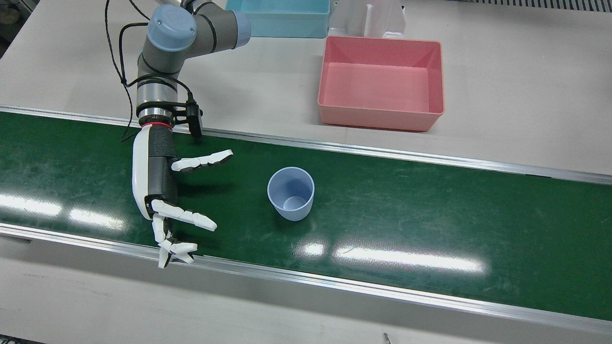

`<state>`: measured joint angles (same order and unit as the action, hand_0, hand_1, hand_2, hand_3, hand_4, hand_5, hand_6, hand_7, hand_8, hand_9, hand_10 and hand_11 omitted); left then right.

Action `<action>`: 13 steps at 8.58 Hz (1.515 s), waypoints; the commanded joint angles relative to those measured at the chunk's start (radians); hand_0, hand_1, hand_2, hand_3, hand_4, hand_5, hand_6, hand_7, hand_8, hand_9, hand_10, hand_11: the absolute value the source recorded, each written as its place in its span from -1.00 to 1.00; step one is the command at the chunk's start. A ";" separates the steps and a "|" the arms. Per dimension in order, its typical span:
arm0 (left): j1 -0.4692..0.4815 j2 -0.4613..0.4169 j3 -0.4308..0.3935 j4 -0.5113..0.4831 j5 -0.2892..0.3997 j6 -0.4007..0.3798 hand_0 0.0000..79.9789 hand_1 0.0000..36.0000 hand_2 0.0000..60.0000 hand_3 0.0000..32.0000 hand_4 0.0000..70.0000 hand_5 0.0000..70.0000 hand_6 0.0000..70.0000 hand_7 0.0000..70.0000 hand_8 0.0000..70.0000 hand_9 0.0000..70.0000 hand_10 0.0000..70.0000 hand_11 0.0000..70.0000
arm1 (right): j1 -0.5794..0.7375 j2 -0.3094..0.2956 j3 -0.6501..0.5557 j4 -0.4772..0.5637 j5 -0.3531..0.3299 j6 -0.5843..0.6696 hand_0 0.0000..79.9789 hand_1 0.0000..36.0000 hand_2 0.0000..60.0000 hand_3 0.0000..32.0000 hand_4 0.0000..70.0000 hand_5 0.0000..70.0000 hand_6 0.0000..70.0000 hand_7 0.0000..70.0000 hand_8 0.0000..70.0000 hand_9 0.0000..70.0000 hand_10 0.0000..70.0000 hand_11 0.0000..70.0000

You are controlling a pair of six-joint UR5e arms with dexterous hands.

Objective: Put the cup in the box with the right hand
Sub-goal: 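Swing the right hand in over the belt toward the blue cup, then open the right hand beside the cup and track it along the belt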

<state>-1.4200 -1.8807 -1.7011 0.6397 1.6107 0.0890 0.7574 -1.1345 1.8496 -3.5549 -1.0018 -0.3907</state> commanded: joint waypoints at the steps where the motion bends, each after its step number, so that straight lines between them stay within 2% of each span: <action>1: 0.000 0.000 0.000 0.000 0.000 0.000 -1.00 -1.00 -1.00 -1.00 -1.00 -1.00 -1.00 -1.00 -1.00 -1.00 -1.00 -1.00 | -0.001 -0.025 0.030 -0.044 0.008 -0.031 0.22 -0.41 -1.00 -0.25 0.12 -0.92 -0.80 0.31 -0.65 -0.35 -1.00 -1.00; 2: 0.000 0.000 0.001 0.000 0.000 0.000 -1.00 -1.00 -1.00 -1.00 -1.00 -1.00 -1.00 -1.00 -1.00 -1.00 -1.00 -1.00 | 0.000 -0.027 0.013 -0.042 0.011 -0.031 0.21 -0.44 -1.00 -0.23 0.05 -0.92 -0.81 0.26 -0.66 -0.38 -0.97 -0.96; 4: 0.000 0.000 0.001 0.000 0.000 0.000 -1.00 -1.00 -1.00 -1.00 -1.00 -1.00 -1.00 -1.00 -1.00 -1.00 -1.00 -1.00 | -0.003 -0.013 -0.021 -0.026 0.017 -0.040 0.21 -0.43 -0.99 -0.30 0.13 -0.92 -0.80 0.29 -0.66 -0.38 -0.93 -0.89; 5: 0.000 0.000 0.001 0.000 0.000 0.000 -1.00 -1.00 -1.00 -1.00 -1.00 -1.00 -1.00 -1.00 -1.00 -1.00 -1.00 -1.00 | -0.004 0.013 -0.053 -0.004 0.015 -0.054 0.21 -0.44 -0.99 -0.30 0.13 -0.92 -0.80 0.29 -0.67 -0.39 -0.92 -0.88; 7: 0.000 0.000 0.001 0.000 0.000 0.000 -1.00 -1.00 -1.00 -1.00 -1.00 -1.00 -1.00 -1.00 -1.00 -1.00 -1.00 -1.00 | -0.004 0.016 -0.046 -0.001 0.011 -0.062 0.22 -0.39 -1.00 -0.20 0.06 -0.92 -0.81 0.25 -0.67 -0.39 -0.97 -0.94; 11: 0.000 0.000 0.001 0.000 0.000 0.000 -1.00 -1.00 -1.00 -1.00 -1.00 -1.00 -1.00 -1.00 -1.00 -1.00 -1.00 -1.00 | -0.027 0.015 -0.049 0.002 0.011 -0.129 0.22 -0.43 -1.00 -0.07 -0.14 -0.91 -0.83 0.15 -0.68 -0.43 -0.95 -0.92; 13: 0.001 0.000 0.001 0.000 0.000 0.000 -1.00 -1.00 -1.00 -1.00 -1.00 -1.00 -1.00 -1.00 -1.00 -1.00 -1.00 -1.00 | -0.039 0.021 -0.050 0.004 0.012 -0.131 0.21 -0.47 -1.00 -0.10 -0.07 -0.92 -0.83 0.17 -0.68 -0.43 -0.94 -0.91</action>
<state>-1.4204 -1.8807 -1.6997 0.6397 1.6107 0.0890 0.7339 -1.1177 1.8016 -3.5527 -0.9910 -0.5143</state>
